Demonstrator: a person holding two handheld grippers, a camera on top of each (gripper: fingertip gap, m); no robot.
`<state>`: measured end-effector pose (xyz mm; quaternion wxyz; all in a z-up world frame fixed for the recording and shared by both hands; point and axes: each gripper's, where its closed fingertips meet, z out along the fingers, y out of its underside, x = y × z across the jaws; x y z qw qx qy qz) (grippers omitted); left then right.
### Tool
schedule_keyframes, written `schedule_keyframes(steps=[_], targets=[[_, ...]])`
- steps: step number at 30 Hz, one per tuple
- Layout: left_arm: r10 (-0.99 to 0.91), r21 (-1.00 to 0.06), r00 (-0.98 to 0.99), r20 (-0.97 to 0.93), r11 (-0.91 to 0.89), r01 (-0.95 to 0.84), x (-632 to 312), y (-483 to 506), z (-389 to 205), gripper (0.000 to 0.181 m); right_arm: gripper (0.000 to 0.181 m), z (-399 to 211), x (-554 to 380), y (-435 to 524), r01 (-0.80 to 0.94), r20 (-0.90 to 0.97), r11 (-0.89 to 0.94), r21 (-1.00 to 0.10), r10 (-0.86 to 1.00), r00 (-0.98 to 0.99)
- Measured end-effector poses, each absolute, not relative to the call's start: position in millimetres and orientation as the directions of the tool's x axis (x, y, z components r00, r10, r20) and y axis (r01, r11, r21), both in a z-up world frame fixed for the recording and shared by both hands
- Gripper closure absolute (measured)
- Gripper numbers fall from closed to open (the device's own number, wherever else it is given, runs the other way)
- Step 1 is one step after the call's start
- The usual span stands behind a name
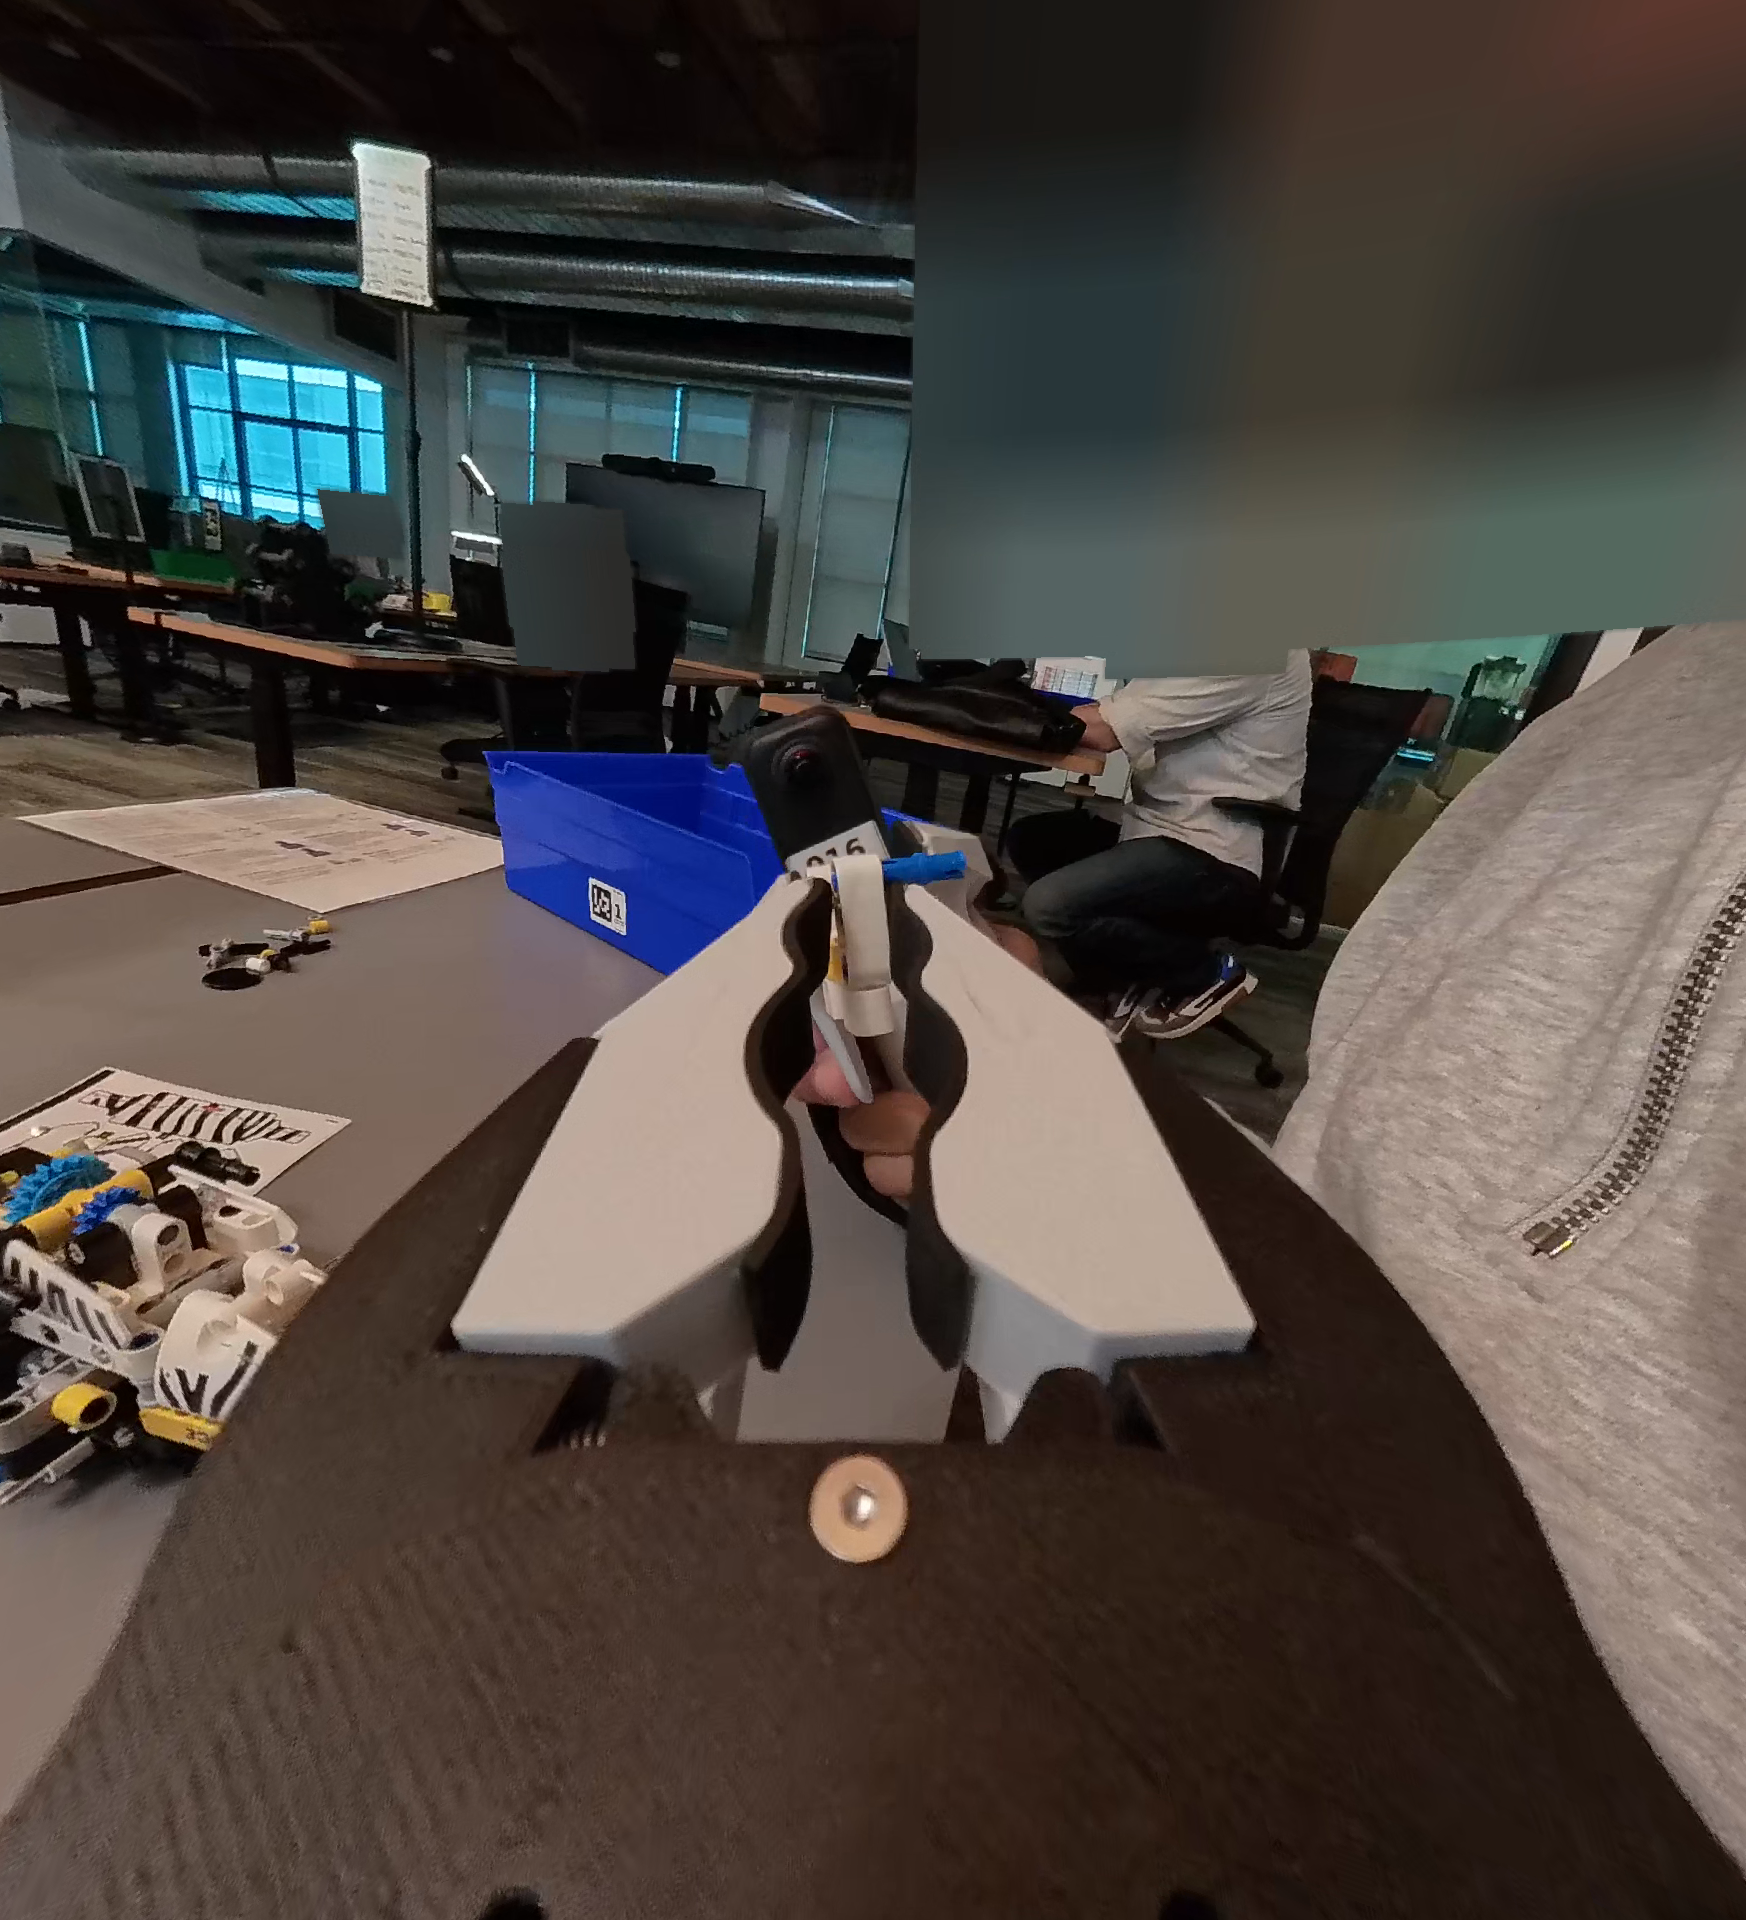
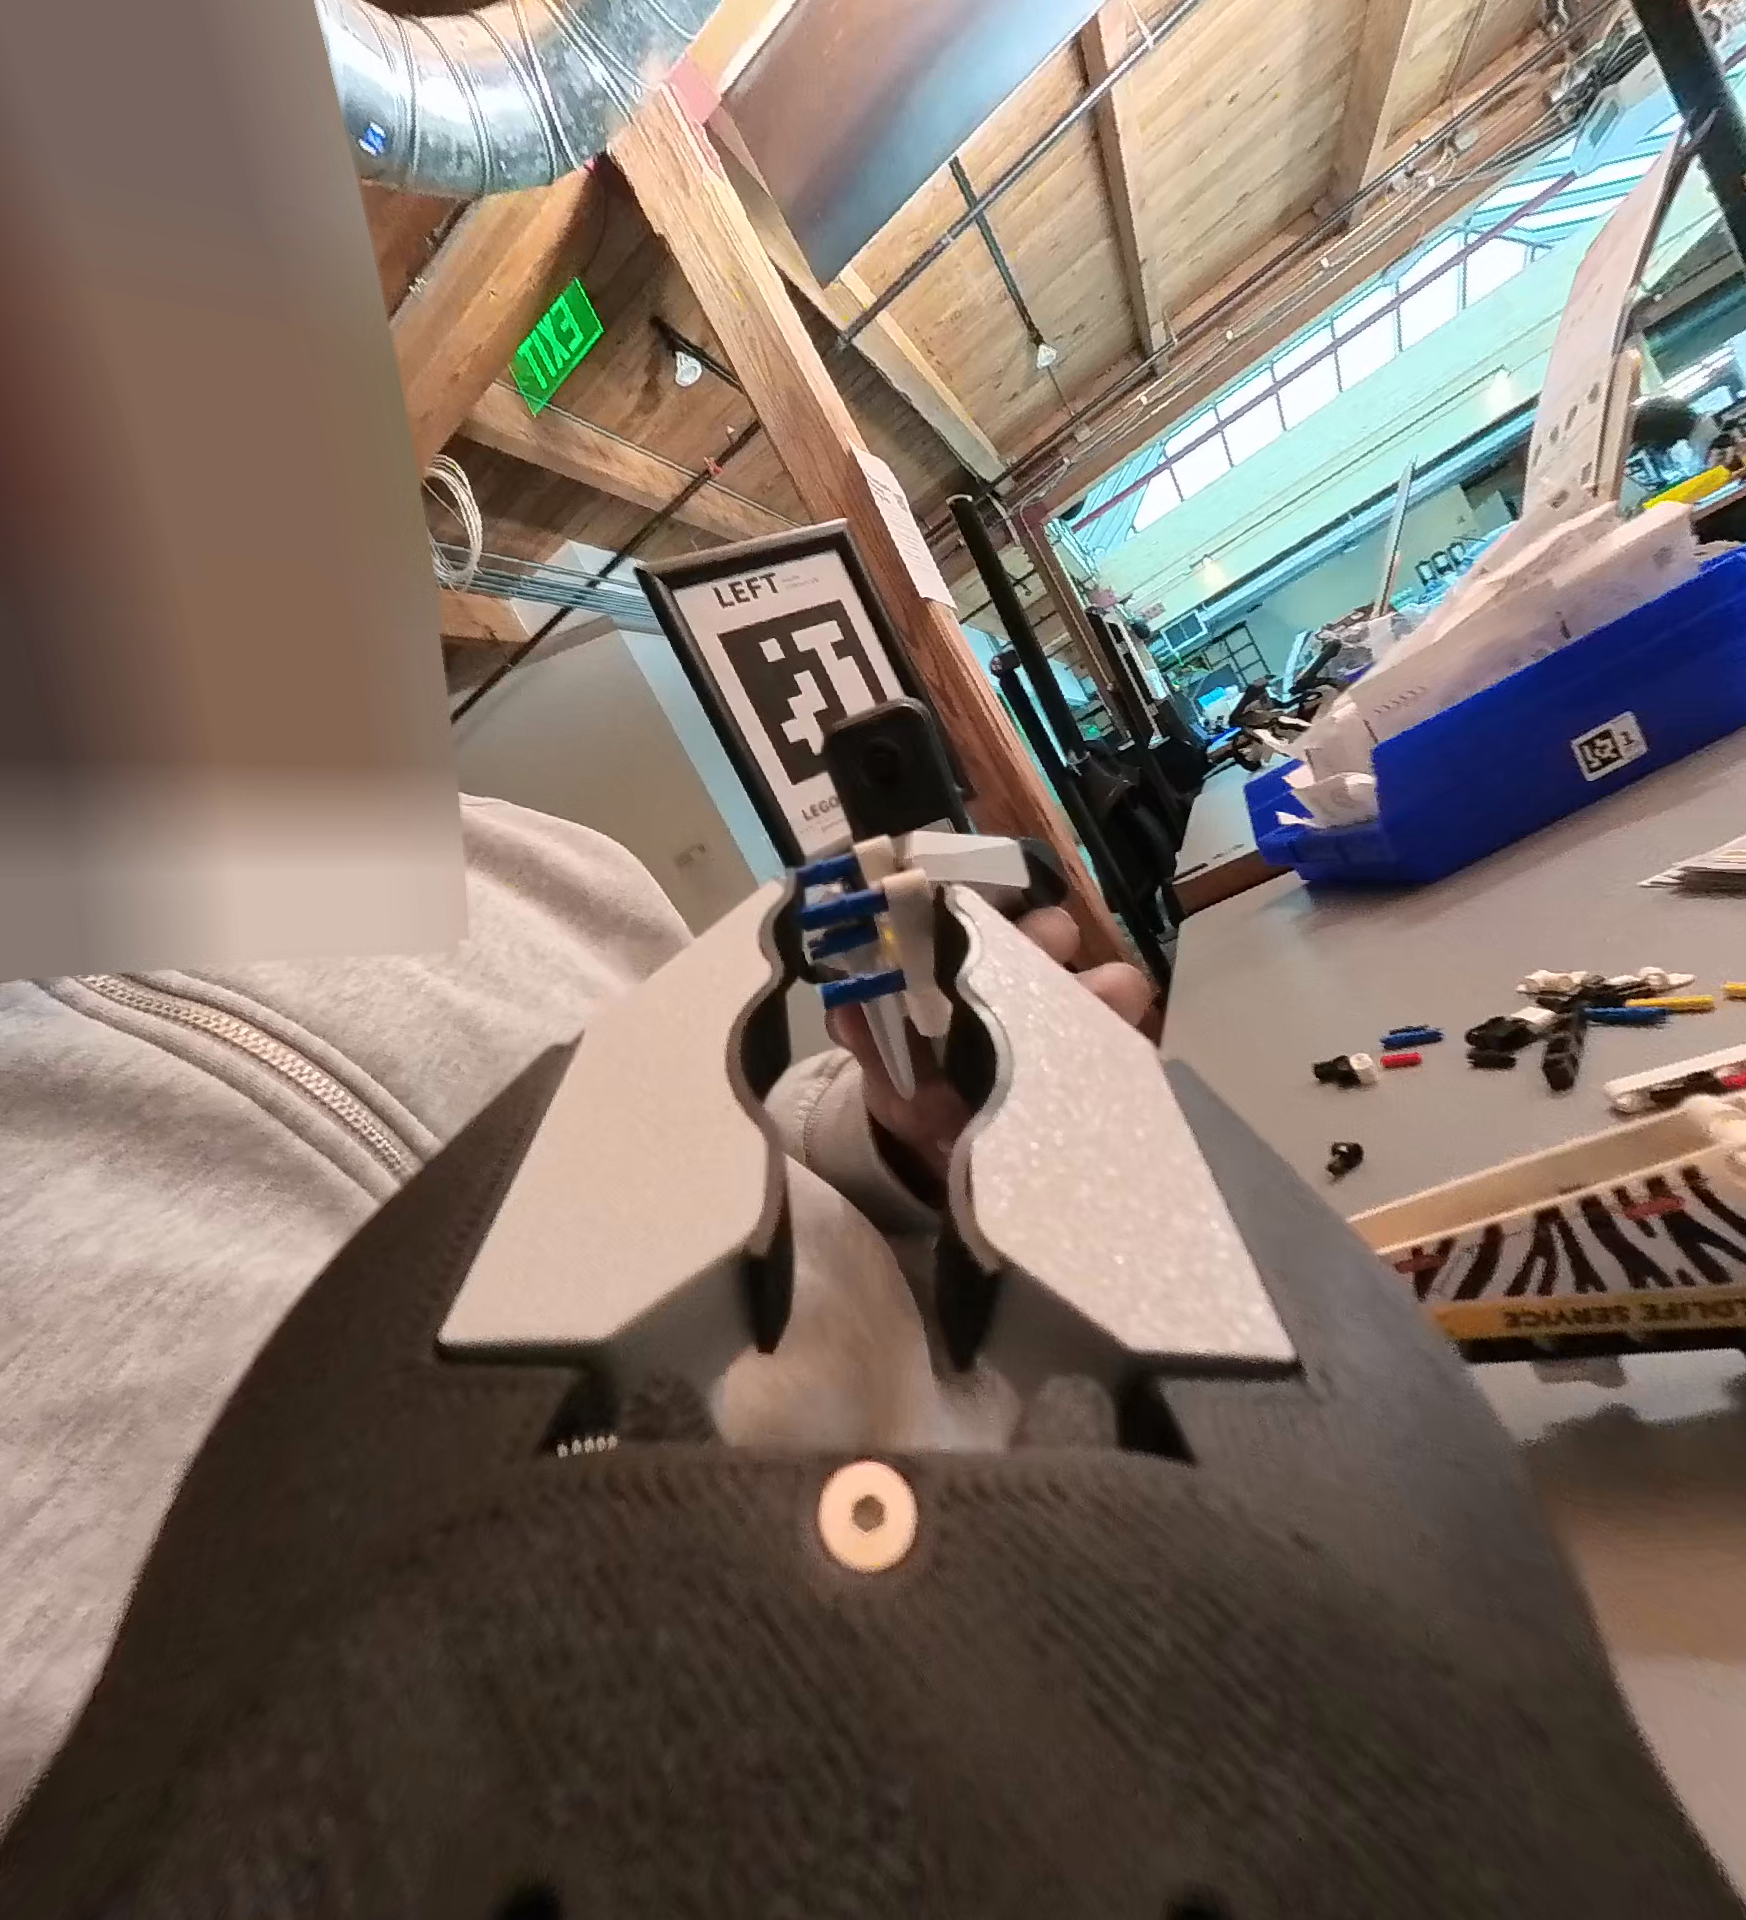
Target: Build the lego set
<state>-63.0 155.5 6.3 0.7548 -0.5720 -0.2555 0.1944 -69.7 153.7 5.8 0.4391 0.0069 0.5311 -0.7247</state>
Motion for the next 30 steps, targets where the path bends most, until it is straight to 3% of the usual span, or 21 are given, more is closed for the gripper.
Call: schedule_keyframes(steps=[30], targets=[[0.553, -0.947, 0.811, 0.189, 0.321, 0.002, -59.6, 158.2, 10.3, 0.174, 0.16, 8.8, -67.1, 154.2, 0.582, -0.403, -0.121, -0.804, -0.607, -0.684]])
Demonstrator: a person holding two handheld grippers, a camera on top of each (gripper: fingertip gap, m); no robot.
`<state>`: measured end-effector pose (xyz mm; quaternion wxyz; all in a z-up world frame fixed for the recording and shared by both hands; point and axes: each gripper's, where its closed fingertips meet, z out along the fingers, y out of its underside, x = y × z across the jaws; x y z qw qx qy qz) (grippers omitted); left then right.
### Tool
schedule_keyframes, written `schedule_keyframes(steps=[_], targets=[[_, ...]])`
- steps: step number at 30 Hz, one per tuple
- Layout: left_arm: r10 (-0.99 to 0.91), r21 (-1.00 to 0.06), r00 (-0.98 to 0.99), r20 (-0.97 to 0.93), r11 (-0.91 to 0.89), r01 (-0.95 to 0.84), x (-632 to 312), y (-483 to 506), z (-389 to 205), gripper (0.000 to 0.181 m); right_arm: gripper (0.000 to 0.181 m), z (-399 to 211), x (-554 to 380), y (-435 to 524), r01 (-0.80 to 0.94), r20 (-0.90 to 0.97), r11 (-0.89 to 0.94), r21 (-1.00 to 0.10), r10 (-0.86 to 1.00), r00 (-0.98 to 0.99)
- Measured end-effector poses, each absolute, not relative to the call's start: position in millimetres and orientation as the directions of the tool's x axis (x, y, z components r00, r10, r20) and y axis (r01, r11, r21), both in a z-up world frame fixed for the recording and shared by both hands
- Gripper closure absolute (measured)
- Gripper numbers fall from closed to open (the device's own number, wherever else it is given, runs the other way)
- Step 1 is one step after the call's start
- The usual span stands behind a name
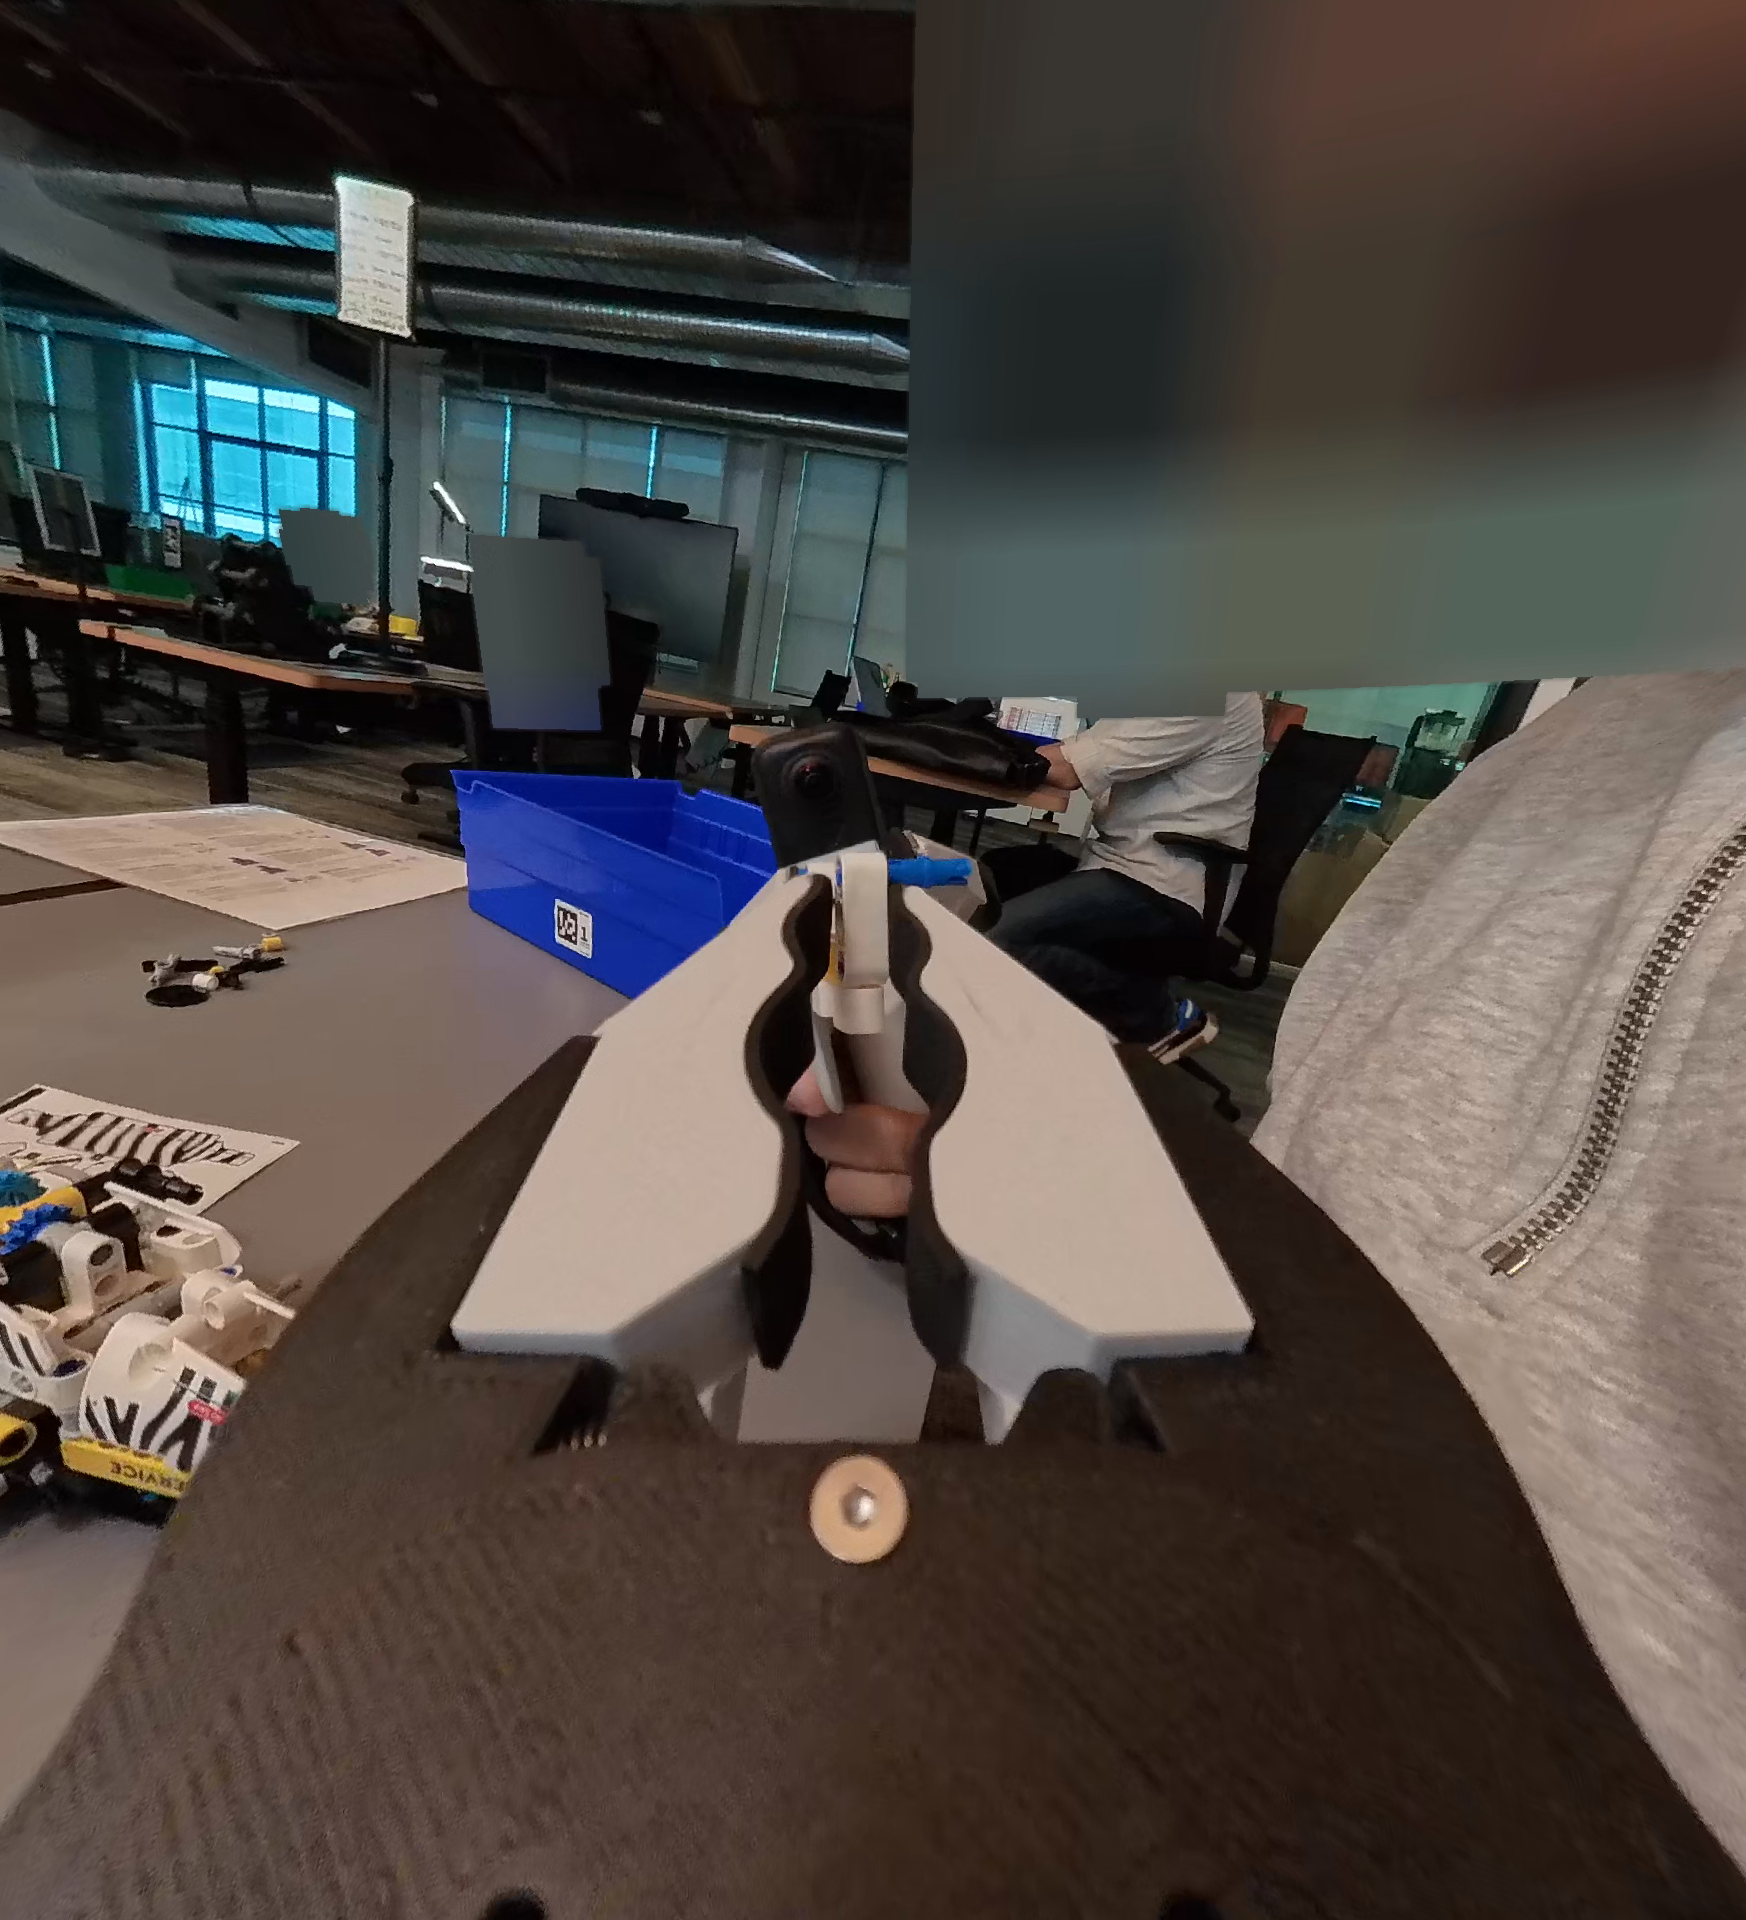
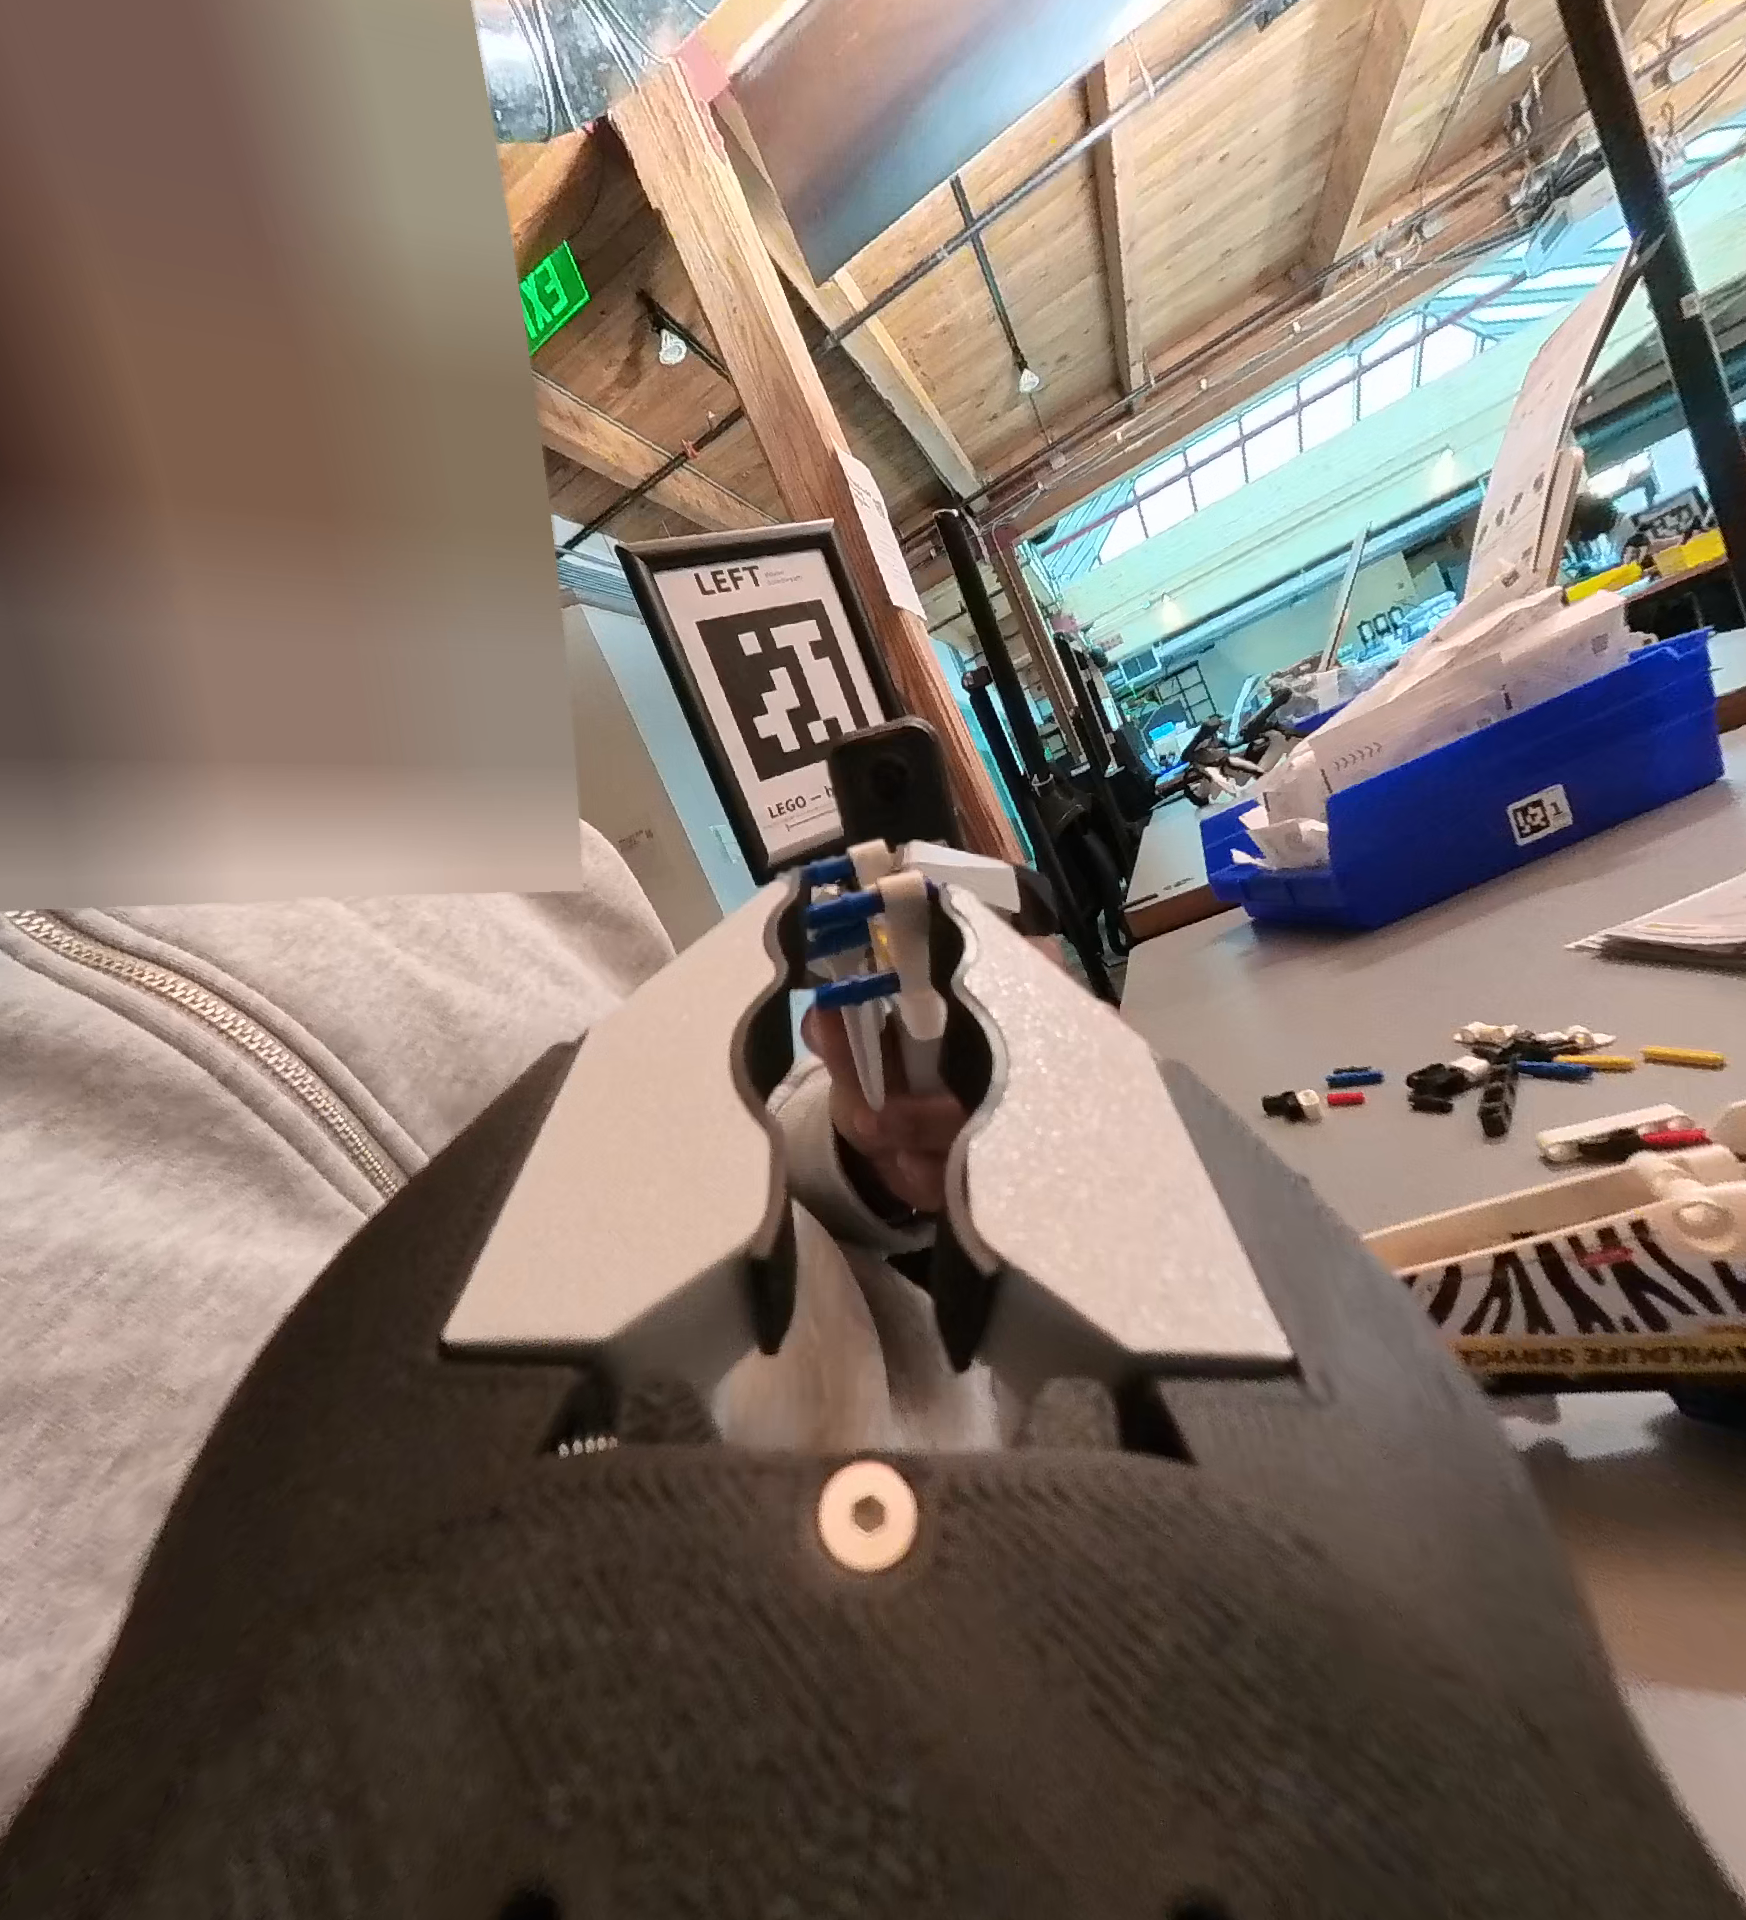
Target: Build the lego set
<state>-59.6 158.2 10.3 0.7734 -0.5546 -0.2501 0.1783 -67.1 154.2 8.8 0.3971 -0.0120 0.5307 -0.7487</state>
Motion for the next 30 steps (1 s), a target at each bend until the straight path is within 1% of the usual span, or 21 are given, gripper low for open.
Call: schedule_keyframes(steps=[5, 8, 13, 21, 30], targets=[[0.553, -0.953, 0.82, 0.148, 0.301, -0.031, -55, 160, 13, 0.174, 0.159, 10, -65, 156, 0.565, -0.367, -0.148, -0.811, -0.623, -0.69], [0.549, -0.954, 0.824, 0.136, 0.296, -0.04, -54, 162, 14, 0.174, 0.152, 10, -66, 156, 0.552, -0.358, -0.159, -0.819, -0.611, -0.706], [0.548, -0.954, 0.827, 0.125, 0.295, -0.051, -53, 162, 15, 0.174, 0.159, 12, -61, 158, 0.564, -0.35, -0.151, -0.812, -0.647, -0.678], [0.543, -0.953, 0.831, 0.123, 0.299, -0.054, -51, 163, 16, 0.174, 0.159, 11, -59, 159, 0.567, -0.361, -0.126, -0.814, -0.654, -0.664], [0.52, -0.942, 0.841, 0.146, 0.334, -0.043, -50, 163, 19, 0.174, 0.159, 12, -56, 160, 0.455, -0.284, -0.167, -0.875, -0.583, -0.761]])
